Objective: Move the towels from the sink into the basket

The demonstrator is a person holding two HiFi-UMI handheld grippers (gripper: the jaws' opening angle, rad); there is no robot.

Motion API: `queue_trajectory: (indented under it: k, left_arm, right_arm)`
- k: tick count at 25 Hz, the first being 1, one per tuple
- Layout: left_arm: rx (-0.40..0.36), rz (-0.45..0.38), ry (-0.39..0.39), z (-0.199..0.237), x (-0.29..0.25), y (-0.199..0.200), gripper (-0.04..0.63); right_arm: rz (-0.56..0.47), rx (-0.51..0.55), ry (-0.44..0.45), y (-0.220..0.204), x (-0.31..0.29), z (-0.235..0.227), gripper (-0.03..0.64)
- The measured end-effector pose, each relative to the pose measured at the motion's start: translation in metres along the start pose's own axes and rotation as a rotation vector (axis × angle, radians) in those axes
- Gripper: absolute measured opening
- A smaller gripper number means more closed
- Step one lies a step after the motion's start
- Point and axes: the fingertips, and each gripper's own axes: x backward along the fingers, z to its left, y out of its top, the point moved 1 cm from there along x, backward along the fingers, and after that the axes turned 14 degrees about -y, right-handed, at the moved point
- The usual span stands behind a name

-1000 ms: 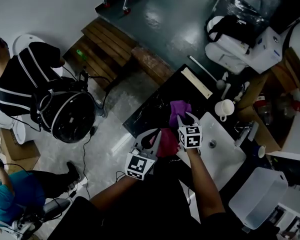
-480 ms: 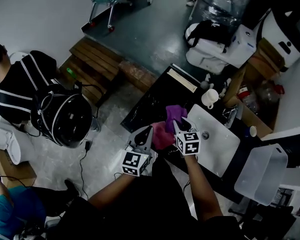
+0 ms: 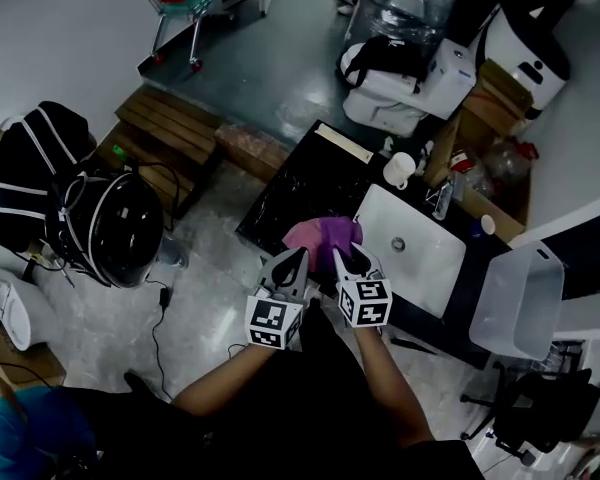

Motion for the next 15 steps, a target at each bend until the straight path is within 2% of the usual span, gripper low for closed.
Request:
queue_trajectory:
  k: [5, 9, 12, 15]
  left_arm:
    - [0.018, -0.028, -0.019, -0.007, 0.008, 0.005, 0.003]
    - [0.001, -0.037, -0.051, -0.026, 0.002, 0.011, 0.003]
    - [-0.002, -0.018, -0.121, -0.045, -0.009, 0.015, 0.003]
    - [-0.028, -0.009, -0.197, -0.069, -0.021, 0.019, 0.003]
  right_arm:
    - [-0.017, -0.019, -0.050, 0.003, 0.032, 0.003, 0.126]
    - [-0.027, -0.029, -0.094, 0.004, 0.055, -0.008, 0.126]
    - [-0.046, -0.049, -0.122, 0.008, 0.067, -0.018, 0.126]
    - [-0.070, -0.026, -0.162, 0.010, 0.081, -0.028, 0.126]
